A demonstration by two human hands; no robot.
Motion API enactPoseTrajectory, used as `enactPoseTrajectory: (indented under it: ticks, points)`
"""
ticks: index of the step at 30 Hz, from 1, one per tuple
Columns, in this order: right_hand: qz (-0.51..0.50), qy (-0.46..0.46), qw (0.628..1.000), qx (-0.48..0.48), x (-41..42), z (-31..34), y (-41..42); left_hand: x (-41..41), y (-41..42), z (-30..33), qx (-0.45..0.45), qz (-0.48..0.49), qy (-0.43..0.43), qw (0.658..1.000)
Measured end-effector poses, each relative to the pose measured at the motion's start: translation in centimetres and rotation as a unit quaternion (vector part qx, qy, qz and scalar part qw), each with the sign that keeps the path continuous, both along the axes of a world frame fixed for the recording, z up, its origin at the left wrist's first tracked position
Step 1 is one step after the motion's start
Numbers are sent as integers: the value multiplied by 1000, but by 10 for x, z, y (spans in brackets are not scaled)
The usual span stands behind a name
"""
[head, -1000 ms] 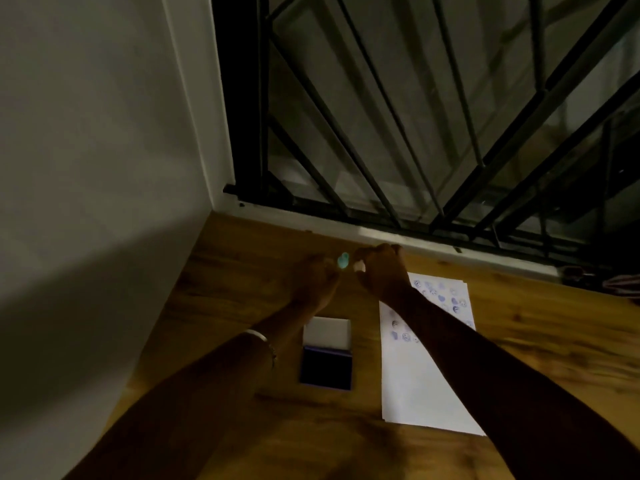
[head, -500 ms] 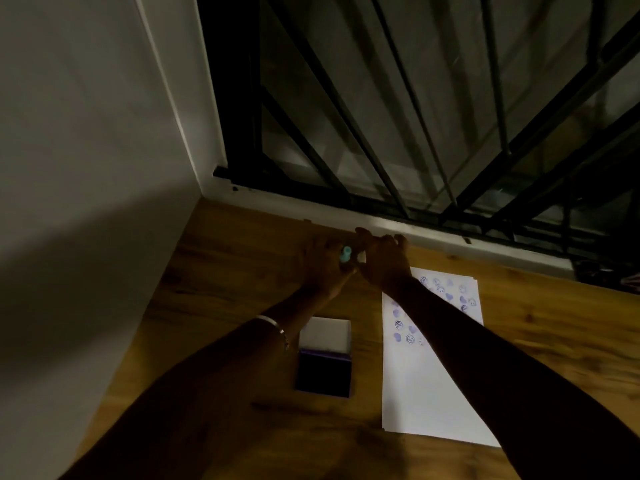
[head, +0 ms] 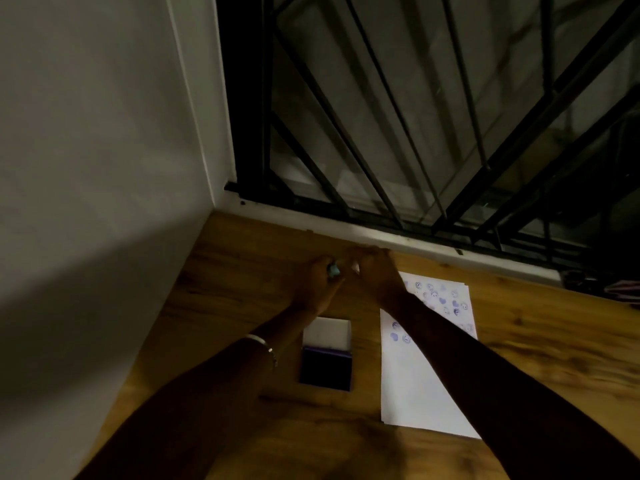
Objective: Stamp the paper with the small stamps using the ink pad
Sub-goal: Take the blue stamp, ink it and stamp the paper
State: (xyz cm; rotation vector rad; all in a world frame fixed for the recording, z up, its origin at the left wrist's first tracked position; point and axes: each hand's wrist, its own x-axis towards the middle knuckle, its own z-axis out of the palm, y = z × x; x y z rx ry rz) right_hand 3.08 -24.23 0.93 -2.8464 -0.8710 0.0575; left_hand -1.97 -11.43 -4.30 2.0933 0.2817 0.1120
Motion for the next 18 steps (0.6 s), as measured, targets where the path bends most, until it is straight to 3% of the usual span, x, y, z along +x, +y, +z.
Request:
enactPoseTrajectory:
  ticks: [3, 11, 18]
  points:
    - [6, 18, 999, 40, -21, 5, 4, -20, -4, 4, -6, -13, -6, 1000]
    - [-40, 117, 992, 23, -76, 9, -3, -69, -3, 7, -17, -58, -7, 998]
    - [3, 92, 996, 7, -106, 18, -14, -100, 5, -2, -47, -36, 41, 997]
